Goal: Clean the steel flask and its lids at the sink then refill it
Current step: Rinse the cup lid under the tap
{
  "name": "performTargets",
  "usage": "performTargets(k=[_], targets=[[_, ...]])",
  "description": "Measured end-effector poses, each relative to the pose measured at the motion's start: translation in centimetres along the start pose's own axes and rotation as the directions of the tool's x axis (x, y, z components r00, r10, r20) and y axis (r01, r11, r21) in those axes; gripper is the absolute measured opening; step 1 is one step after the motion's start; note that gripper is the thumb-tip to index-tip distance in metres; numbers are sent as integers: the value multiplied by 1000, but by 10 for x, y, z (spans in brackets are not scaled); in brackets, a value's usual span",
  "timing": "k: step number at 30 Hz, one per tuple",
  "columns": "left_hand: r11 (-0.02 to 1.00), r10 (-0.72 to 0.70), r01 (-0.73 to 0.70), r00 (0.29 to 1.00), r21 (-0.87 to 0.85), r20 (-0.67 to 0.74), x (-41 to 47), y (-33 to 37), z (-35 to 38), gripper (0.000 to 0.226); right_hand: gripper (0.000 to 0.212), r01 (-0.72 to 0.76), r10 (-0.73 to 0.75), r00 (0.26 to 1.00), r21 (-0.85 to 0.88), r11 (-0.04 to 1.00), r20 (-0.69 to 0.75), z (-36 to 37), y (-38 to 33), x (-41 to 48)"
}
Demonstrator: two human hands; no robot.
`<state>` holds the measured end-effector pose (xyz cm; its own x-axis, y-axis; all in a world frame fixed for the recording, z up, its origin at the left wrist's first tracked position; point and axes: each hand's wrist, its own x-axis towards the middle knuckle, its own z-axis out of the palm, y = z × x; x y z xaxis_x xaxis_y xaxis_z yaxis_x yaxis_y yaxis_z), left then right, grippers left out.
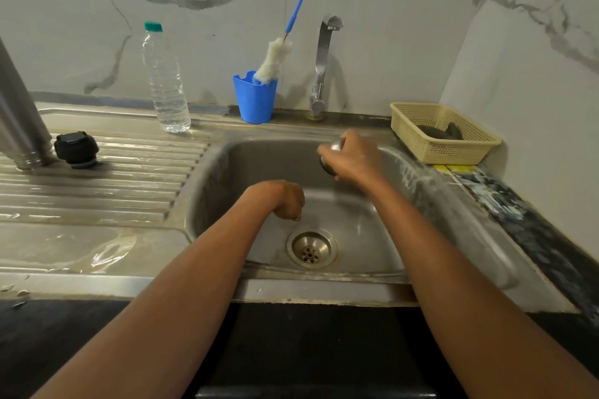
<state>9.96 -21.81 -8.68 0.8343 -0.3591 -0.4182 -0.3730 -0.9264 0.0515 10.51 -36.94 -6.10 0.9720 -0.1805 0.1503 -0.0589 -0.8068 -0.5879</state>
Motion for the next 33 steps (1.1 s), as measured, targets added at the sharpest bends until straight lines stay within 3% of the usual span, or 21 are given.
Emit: performTargets(k=[2,3,4,6,7,10,12,14,15,18,19,21,24,27,31,33], targets=[[1000,5,-5,1000,-6,-9,-2,2,1,45,27,-62,91,953,-109,992,290,9,8,-7],[1000,8,-9,1000,-16,-7,-3,3,1,45,26,-79,116,939,-127,989,323,10,11,-9],[1000,9,-9,1000,-29,-6,-3,4,1,45,28,-79,106,958,-110,991,267,8,11,-7],[999,0,0,1000,-41,-4,-5,1,-1,45,35,-48,48,999,-25,999,18,3,7,2],[999,-8,8,1000,-51,-6,-5,0,0,46,36,-45,45,999,-27,999,6,5,6,3],[997,-27,25,999,-78,-25,-3,-3,3,48,30,-102,148,931,-153,983,333,14,11,-5],[996,-29,27,999,-83,-29,-2,-3,5,47,29,-92,108,965,-80,993,237,11,8,-4],[994,-35,31,998,-109,-43,-3,-5,6,46,30,-27,27,999,29,999,-22,5,-1,0],[990,-38,30,997,-135,-60,-4,-5,5,46,29,-17,18,1000,38,999,-22,3,-5,-2],[982,-47,20,989,-187,-142,-15,-8,-1,43,25,-66,89,945,-84,994,316,13,-7,-19],[981,-56,23,983,-190,-172,-21,-10,-3,41,22,-63,92,936,-97,993,340,13,-6,-23],[979,-98,54,970,-195,-225,-36,-18,-6,41,17,11,2,972,-53,999,236,4,-16,-23],[970,-192,128,924,-206,-331,-67,-44,-10,37,30,132,-136,986,38,990,98,-10,-45,-31],[942,-301,190,841,-276,-450,-103,-77,-12,35,60,161,-188,964,153,975,188,-2,-76,-44],[885,-459,316,715,-341,-527,-139,-117,0,28,56,230,-271,938,196,953,217,33,-133,-45],[855,-517,383,688,-350,-509,-151,-132,5,25,51,303,-338,911,172,937,237,53,-168,-45]])
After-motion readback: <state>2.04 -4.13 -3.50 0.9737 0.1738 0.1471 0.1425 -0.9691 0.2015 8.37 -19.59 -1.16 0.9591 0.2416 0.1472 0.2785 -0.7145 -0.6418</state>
